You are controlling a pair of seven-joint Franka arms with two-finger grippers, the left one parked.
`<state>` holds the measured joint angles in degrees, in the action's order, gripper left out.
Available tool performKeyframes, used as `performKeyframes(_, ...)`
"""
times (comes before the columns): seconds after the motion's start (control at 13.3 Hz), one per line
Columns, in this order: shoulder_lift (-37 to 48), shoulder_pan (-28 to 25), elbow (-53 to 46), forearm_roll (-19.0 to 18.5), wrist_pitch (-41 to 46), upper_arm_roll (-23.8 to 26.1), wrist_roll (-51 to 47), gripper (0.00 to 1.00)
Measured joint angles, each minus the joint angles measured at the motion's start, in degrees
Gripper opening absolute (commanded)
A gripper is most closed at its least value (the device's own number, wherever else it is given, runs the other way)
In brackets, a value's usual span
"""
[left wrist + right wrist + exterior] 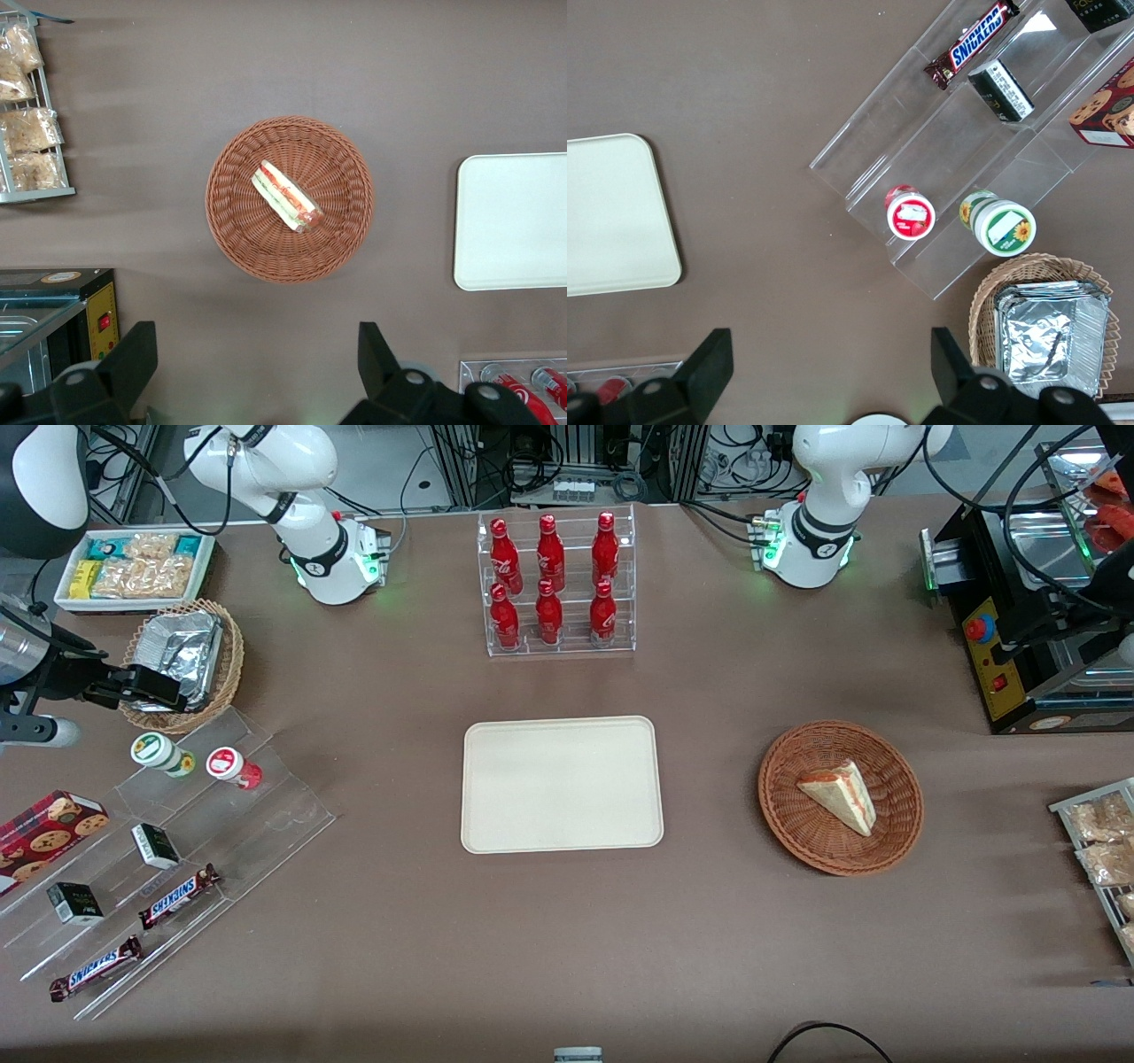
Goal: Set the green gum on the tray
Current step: 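Move the right gripper down to the green-labelled gum canister on the acrylic stand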
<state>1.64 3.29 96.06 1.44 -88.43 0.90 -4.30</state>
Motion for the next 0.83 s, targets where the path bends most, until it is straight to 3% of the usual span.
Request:
performKeyframes(0.45, -0.4, 0.5, 1.2, 0.0, -0.3, -0.6, 0.2, 0.99)
performKeyframes(0.83, -0.7, 5.2, 11.5, 0.0, -13.1, -2.3, 18.7, 0.99)
